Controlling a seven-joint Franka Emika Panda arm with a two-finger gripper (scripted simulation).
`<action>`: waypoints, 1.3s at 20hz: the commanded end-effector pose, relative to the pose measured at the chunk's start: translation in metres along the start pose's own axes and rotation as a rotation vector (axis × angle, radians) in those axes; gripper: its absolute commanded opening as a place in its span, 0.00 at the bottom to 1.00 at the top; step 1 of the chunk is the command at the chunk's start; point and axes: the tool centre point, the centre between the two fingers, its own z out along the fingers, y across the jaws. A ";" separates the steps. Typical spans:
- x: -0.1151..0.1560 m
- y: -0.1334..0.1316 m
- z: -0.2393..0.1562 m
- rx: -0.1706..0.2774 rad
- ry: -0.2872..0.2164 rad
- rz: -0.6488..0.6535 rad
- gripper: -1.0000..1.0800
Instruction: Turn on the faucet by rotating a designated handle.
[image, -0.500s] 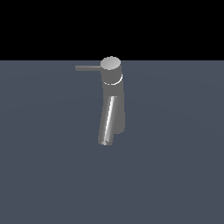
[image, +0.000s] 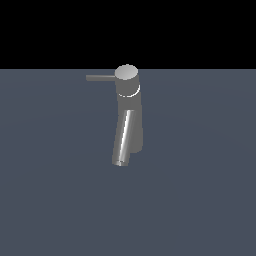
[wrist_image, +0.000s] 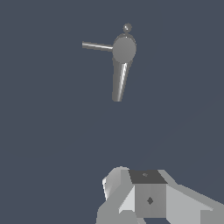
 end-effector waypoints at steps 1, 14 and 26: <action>0.001 -0.003 0.004 0.007 0.008 0.027 0.00; 0.021 -0.033 0.048 0.082 0.096 0.309 0.00; 0.059 -0.064 0.093 0.168 0.200 0.633 0.00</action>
